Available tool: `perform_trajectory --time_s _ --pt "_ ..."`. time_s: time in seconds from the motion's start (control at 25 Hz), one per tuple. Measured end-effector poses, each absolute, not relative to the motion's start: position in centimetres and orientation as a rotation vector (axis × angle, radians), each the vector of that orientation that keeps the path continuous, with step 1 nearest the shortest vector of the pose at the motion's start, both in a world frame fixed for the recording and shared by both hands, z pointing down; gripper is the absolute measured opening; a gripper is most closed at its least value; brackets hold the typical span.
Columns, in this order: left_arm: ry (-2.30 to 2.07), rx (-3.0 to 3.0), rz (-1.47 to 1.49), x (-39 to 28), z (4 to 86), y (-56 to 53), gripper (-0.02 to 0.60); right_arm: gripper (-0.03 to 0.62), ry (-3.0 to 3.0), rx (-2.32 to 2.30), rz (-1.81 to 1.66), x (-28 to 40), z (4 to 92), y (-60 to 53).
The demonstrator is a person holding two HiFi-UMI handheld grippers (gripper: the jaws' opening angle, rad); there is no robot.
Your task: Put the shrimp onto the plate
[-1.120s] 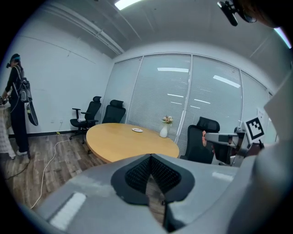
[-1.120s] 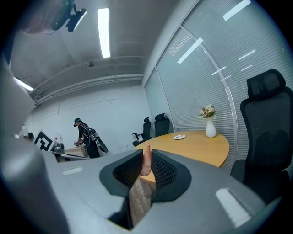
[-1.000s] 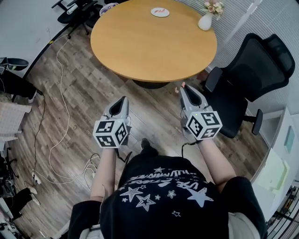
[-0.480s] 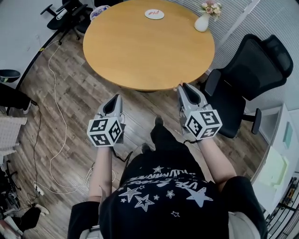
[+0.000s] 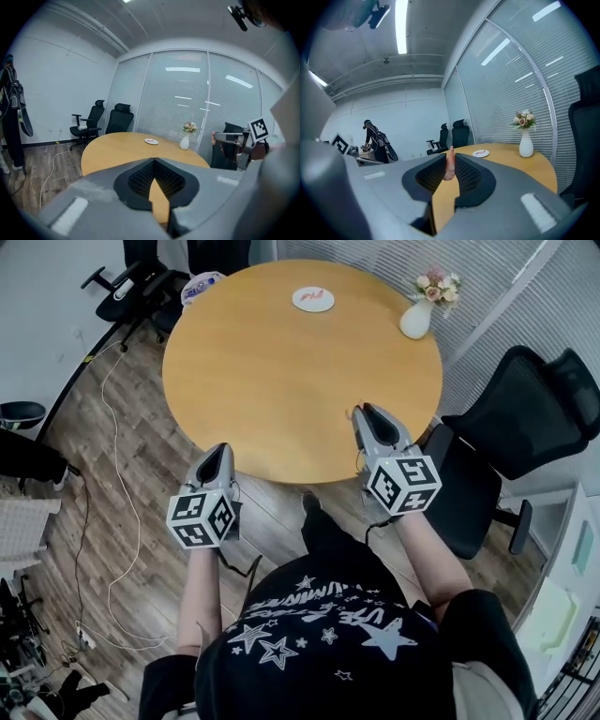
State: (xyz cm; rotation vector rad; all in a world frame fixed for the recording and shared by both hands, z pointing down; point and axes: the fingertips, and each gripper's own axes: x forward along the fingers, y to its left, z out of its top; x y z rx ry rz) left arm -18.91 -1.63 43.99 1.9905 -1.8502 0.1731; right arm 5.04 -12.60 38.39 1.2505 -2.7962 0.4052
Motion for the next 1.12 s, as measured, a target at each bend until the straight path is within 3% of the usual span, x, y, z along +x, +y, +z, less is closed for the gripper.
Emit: perform_trajectory --time_s 1.12 --pt "-1.857 1.991 0.277 -22.5 41.8 -25.9 0.002 0.060 -2.711 1.204 0.747 0.0 42.6 -40.5"
